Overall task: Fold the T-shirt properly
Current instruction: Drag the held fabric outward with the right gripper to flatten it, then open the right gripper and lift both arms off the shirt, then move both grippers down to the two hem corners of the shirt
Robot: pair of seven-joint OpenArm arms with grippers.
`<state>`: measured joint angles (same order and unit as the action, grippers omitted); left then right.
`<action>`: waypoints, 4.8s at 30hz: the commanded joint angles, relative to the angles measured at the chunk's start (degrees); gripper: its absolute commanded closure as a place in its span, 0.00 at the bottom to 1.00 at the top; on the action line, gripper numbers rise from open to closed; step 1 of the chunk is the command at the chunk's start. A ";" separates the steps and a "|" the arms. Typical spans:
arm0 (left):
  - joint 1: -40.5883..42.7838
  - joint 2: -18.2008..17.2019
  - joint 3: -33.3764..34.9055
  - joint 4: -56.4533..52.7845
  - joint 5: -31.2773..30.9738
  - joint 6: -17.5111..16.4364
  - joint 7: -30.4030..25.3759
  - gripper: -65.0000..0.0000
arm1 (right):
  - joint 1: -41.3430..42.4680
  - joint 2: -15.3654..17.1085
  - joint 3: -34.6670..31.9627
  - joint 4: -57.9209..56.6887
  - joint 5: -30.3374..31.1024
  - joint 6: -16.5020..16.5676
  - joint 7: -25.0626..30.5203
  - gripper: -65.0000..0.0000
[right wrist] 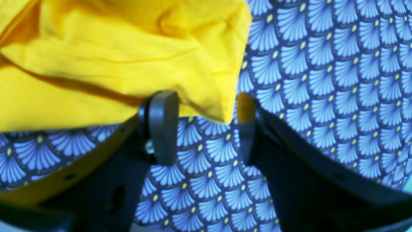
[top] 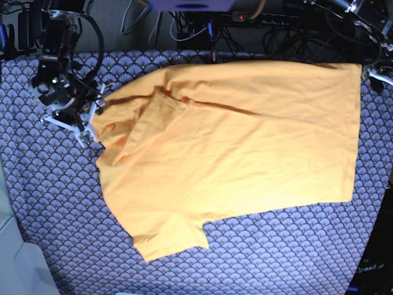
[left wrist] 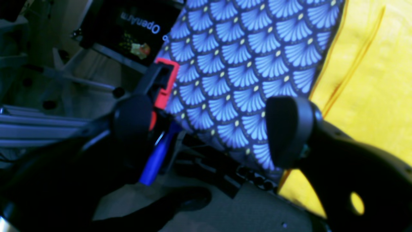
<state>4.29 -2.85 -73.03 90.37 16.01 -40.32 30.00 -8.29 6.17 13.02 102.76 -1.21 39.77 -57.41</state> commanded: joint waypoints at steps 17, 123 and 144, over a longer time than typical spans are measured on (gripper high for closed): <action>-0.29 -0.97 -0.06 0.84 -0.85 0.32 -1.38 0.17 | -2.83 0.46 1.01 -1.09 0.11 0.23 5.76 1.00; -8.65 1.67 21.83 4.71 -1.28 13.99 5.39 0.16 | 55.46 9.43 -10.42 -85.66 -7.18 0.23 55.78 0.57; -6.10 2.98 21.83 9.63 -1.11 13.99 5.91 0.16 | 53.17 9.25 -7.70 -85.57 -7.01 -0.96 60.62 0.57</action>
<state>-1.45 0.80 -51.20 98.76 15.16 -26.76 37.15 42.78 14.90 5.10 16.23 -9.02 39.13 1.43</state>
